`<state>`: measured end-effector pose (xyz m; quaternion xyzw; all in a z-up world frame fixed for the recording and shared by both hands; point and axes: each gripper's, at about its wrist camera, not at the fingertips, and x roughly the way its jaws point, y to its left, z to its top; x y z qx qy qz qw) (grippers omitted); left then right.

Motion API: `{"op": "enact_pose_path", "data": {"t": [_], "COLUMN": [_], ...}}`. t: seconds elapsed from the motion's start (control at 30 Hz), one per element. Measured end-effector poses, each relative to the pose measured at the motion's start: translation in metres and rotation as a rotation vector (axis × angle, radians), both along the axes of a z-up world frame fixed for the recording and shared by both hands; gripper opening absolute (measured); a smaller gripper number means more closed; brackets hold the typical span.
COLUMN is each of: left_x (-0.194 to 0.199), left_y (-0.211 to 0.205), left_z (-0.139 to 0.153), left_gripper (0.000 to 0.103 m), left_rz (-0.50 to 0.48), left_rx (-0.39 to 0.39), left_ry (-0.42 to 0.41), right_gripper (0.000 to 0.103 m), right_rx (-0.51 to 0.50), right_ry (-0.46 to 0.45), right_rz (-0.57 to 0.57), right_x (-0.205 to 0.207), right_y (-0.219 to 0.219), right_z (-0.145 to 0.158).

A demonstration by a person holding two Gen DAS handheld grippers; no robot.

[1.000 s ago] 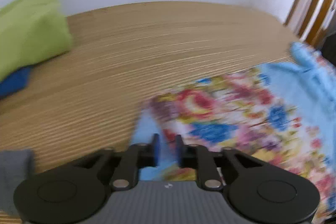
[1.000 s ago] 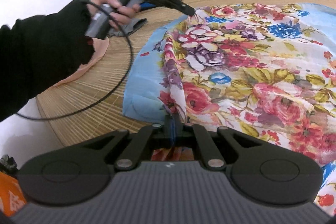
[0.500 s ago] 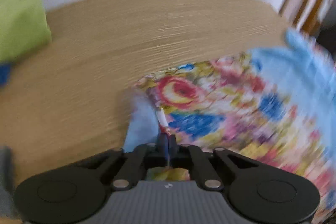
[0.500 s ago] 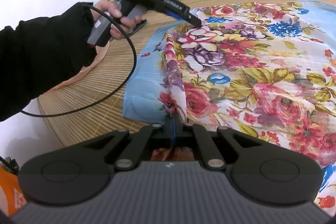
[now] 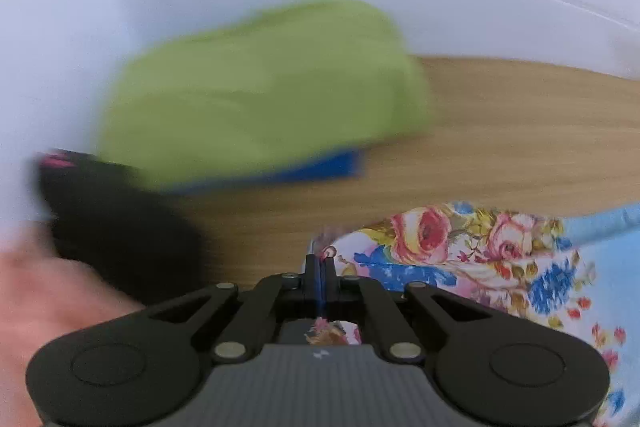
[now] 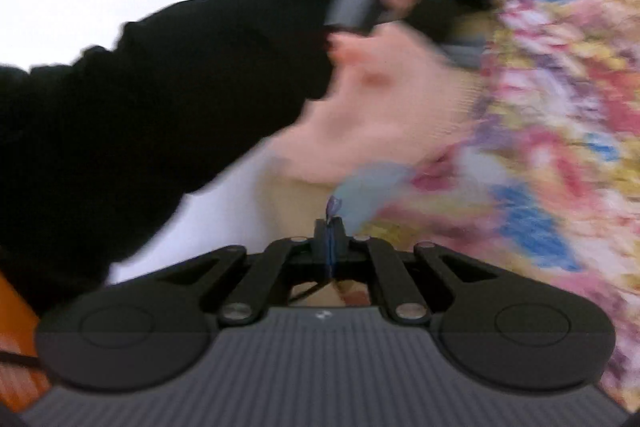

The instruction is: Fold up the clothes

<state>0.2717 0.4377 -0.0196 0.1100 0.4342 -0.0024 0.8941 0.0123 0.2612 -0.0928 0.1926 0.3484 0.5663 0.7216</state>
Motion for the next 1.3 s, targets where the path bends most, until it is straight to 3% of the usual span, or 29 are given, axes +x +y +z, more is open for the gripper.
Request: {"op": "enact_pose_path", "data": {"t": [0.1,0.2,0.3,0.4,0.57,0.73,0.9,1.0,1.07,1.13,1.2,1.27,1.3], "left_x": [-0.006,-0.012,-0.014,-0.01,0.001,-0.006,-0.039,-0.068,-0.087,-0.11,-0.135,-0.155,-0.166], "left_y": [0.026,0.036,0.014,-0.032,-0.169,-0.352,-0.556,-0.671,-0.732,-0.787,-0.834,-0.867,-0.879], "left_z": [0.035,0.058,0.069,0.082,0.098,0.103,0.082,0.061,0.046,0.029,0.005,-0.022,-0.036], "left_gripper": [0.0,0.0,0.0,0.0,0.0,0.0,0.0,0.0,0.0,0.001,0.009,0.031,0.036], "left_rz": [0.079,0.122,0.076,-0.028,-0.254,-0.514,-0.725,-0.826,-0.872,-0.914,-0.961,-0.983,-0.984], "left_rx": [0.065,0.105,0.088,0.068,-0.01,-0.029,-0.031,-0.027,-0.047,-0.059,-0.04,-0.004,0.017], "left_ry": [-0.034,-0.047,-0.071,-0.102,-0.143,-0.173,-0.146,-0.081,-0.037,-0.005,0.035,0.094,0.12], "right_gripper": [0.004,0.004,0.004,0.004,0.004,0.004,0.004,0.004,0.004,0.004,0.004,0.006,0.006], "right_rx": [0.132,0.233,0.274,0.29,0.301,0.281,0.239,0.194,0.08,0.038,0.049,0.006,-0.024], "right_ry": [-0.016,-0.022,-0.04,-0.053,-0.09,-0.112,-0.141,-0.156,-0.188,-0.167,-0.105,-0.065,-0.051], "right_rz": [0.097,0.107,0.044,-0.087,-0.413,-0.81,-1.176,-1.299,-1.334,-1.359,-1.388,-1.402,-1.426], "right_x": [0.002,0.002,0.005,0.004,-0.015,-0.059,-0.106,-0.129,-0.139,-0.142,-0.138,-0.151,-0.153], "right_y": [0.034,0.034,0.006,-0.046,-0.164,-0.298,-0.437,-0.511,-0.544,-0.571,-0.601,-0.648,-0.661], "right_z": [0.03,0.051,0.059,0.062,0.065,0.056,0.045,0.04,0.039,0.032,0.025,0.016,0.013]}}
